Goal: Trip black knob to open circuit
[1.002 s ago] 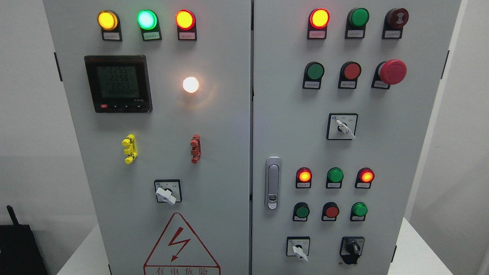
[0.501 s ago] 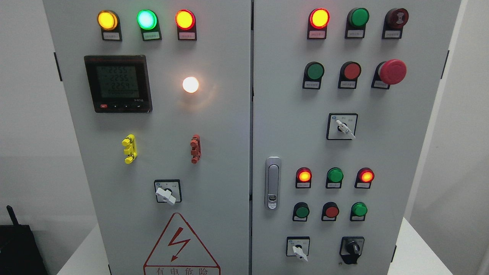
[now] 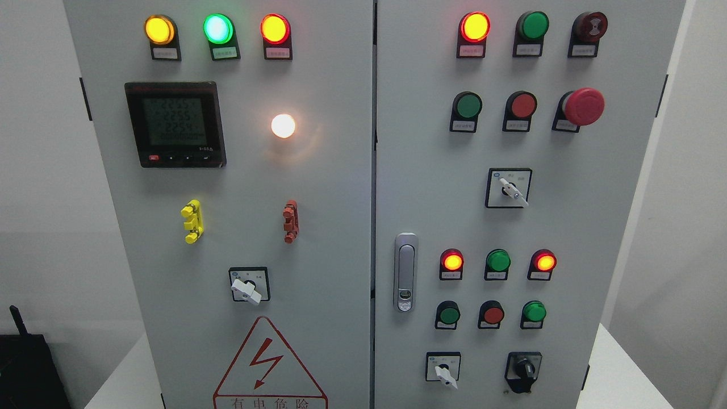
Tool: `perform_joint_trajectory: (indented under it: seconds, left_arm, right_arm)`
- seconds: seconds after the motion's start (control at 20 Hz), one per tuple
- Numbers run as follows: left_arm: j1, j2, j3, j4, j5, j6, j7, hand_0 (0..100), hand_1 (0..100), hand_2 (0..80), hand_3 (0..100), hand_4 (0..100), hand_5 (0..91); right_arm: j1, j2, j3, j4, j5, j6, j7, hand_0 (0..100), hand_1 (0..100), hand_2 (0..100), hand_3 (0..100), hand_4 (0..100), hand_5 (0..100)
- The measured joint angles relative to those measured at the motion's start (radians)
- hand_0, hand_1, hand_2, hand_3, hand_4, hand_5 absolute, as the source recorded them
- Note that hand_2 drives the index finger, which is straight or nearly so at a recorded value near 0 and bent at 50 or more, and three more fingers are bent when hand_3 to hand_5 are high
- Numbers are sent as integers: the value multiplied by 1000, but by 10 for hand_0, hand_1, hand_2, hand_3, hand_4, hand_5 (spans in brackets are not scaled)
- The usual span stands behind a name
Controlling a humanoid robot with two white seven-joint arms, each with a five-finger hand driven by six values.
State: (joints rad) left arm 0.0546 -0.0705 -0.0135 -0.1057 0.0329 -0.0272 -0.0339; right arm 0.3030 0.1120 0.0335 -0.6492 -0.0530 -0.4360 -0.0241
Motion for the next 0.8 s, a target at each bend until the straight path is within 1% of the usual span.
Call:
perform_joint_trajectory:
  seconds: [0.1,0.2,0.25,0.35,0.5,0.65,0.8]
  left_arm:
    - [0,0,0,0,0,0,0,120,389,0,0,0,0]
    - [0,0,0,0,0,0,0,120,389,0,0,0,0]
    - [0,0,0,0,0,0,0,120,389,0,0,0,0]
    - [0,0,0,0,0,0,0,120,389,0,0,0,0]
    - [0,0,0,0,0,0,0,120,389,0,0,0,0]
    - [0,0,0,0,0,0,0,120,389,0,0,0,0]
    - [0,0,0,0,0,0,0,120,389,0,0,0,0]
  right_arm:
    - [0,0,0,-17,0,-27,-13,0,241,0,749,624,515]
    - [0,0,1,-21,0,-63,-29,0,245,0,809,677,578]
    - [0,0,2,-24,0,-72,-39,0,246,0,821,688,591]
    - [0,0,4,-41,0,-94,-60,7,248,0,889,731,659]
    - [0,0,5,-65,0,-129,-87,16,250,0,958,780,743]
    - [0,0,9,-103,0,-155,-109,23,248,0,1000,823,799]
    - [0,0,18,-151,0,-160,-126,34,237,0,1000,849,833]
